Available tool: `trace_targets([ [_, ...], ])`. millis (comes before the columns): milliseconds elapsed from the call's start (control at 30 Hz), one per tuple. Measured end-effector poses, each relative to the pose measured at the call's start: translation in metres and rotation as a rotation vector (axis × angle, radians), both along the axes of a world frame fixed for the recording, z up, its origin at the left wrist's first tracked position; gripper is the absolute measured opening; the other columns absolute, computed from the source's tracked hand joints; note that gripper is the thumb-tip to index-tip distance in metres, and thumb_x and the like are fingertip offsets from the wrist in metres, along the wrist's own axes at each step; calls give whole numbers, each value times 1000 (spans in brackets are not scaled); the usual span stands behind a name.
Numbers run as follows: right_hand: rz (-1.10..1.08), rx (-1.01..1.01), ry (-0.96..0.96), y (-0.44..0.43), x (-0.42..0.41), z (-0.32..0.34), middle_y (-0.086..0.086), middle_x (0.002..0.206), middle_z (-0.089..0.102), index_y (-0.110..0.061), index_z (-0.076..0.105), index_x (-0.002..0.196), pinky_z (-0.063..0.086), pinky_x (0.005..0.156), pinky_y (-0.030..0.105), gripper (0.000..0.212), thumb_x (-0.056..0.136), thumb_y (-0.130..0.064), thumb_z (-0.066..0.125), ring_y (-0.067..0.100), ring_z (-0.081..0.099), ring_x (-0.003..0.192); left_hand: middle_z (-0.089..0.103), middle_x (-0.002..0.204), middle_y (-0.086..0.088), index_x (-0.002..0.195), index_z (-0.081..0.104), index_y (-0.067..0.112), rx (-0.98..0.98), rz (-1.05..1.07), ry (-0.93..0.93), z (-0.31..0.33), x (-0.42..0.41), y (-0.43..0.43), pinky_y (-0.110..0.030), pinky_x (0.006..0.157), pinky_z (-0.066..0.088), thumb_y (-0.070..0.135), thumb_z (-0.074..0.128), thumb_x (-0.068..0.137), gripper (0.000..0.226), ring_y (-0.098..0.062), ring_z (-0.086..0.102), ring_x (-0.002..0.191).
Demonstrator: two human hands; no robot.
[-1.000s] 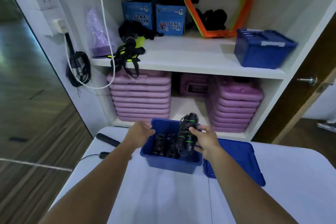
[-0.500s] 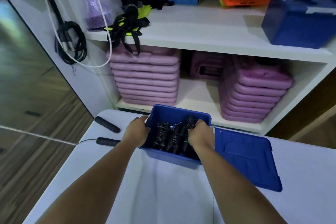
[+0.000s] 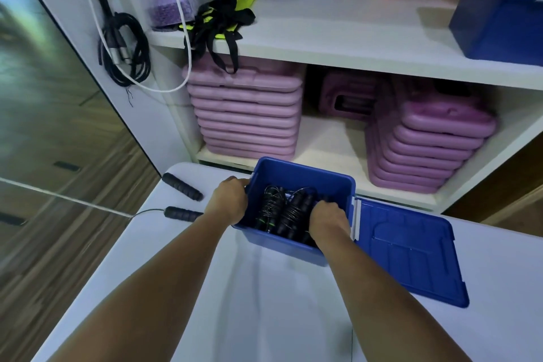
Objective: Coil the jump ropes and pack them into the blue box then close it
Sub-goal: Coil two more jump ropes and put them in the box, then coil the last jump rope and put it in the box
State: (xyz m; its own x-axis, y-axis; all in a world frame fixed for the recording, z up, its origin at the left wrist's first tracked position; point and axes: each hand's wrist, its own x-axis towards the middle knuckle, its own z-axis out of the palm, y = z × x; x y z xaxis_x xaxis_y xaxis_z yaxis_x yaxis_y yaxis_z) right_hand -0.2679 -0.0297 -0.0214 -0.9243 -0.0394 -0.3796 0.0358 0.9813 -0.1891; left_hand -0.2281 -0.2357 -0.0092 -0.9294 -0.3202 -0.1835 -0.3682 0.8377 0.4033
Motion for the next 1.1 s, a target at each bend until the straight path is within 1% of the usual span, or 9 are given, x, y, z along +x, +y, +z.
trace_targets([
  [267, 9, -114, 162, 4, 10, 13, 16, 120, 63, -3, 53, 123, 52, 84, 40, 26, 99, -12, 51, 35, 63, 110, 69, 114, -11, 126, 65, 19, -34, -65, -39, 9, 5, -2, -36, 68, 51, 13, 44, 97, 37, -32, 62, 85],
  [400, 53, -182, 274, -3, 15, 29, 15, 115, 63, -6, 55, 120, 51, 74, 39, 26, 99, -19, 50, 36, 63, 104, 63, 135, -6, 143, 53, 18, -33, -74, -67, 16, 15, -9, -36, 93, 51, 20, 48, 100, 43, -30, 61, 115],
  [500, 61, -274, 282, -15, 21, 40, 10, 104, 67, -11, 62, 109, 48, 65, 34, 22, 98, -28, 52, 33, 64, 93, 67, 130, -6, 142, 54, 17, -22, -41, -66, 22, 26, -24, -34, 98, 48, 23, 49, 100, 42, -27, 60, 117],
  [633, 52, -536, 202, -45, 36, 52, 2, 88, 71, -20, 66, 90, 55, 70, 35, 18, 97, -31, 53, 24, 65, 81, 71, 112, -2, 123, 64, 18, -73, -17, -76, 32, 42, -63, -31, 83, 49, 23, 49, 99, 29, -22, 56, 92],
  [733, 33, -702, 168, -76, 50, 57, 1, 85, 72, -19, 66, 86, 55, 73, 35, 21, 97, -28, 51, 21, 66, 81, 72, 101, -3, 116, 66, 15, -64, 19, -35, 42, 51, -94, -33, 86, 52, 25, 56, 98, 23, -24, 64, 95],
  [833, 23, -844, 159, -110, 66, 63, 0, 83, 72, -15, 67, 86, 49, 62, 23, 20, 96, -23, 51, 17, 66, 78, 60, 79, 4, 103, 69, 19, -58, 62, 32, 47, 55, -123, -22, 59, 40, 24, 58, 97, 13, -14, 58, 71],
  [867, 25, -870, 163, -122, 72, 63, -1, 82, 70, -17, 66, 85, 45, 58, 18, 18, 95, -23, 52, 14, 64, 75, 60, 78, 5, 101, 68, 20, -59, 59, 35, 47, 55, -132, -22, 58, 39, 25, 58, 97, 12, -16, 59, 71],
  [1000, 15, -883, 127, -171, 88, 50, -5, 82, 67, -26, 63, 86, 39, 48, 15, 11, 93, -21, 55, 10, 60, 70, 70, 110, -5, 111, 68, 20, -106, -56, -14, 29, 45, -169, -30, 78, 48, 26, 57, 97, 19, -24, 65, 96],
  [1100, -41, -809, 58, -205, 94, 22, 2, 96, 71, -23, 64, 98, 47, 60, 24, 10, 95, -28, 56, 19, 66, 80, 62, 131, -5, 126, 63, 19, -114, -134, -49, 8, 33, -190, -32, 95, 46, 25, 54, 97, 31, -24, 59, 118],
])
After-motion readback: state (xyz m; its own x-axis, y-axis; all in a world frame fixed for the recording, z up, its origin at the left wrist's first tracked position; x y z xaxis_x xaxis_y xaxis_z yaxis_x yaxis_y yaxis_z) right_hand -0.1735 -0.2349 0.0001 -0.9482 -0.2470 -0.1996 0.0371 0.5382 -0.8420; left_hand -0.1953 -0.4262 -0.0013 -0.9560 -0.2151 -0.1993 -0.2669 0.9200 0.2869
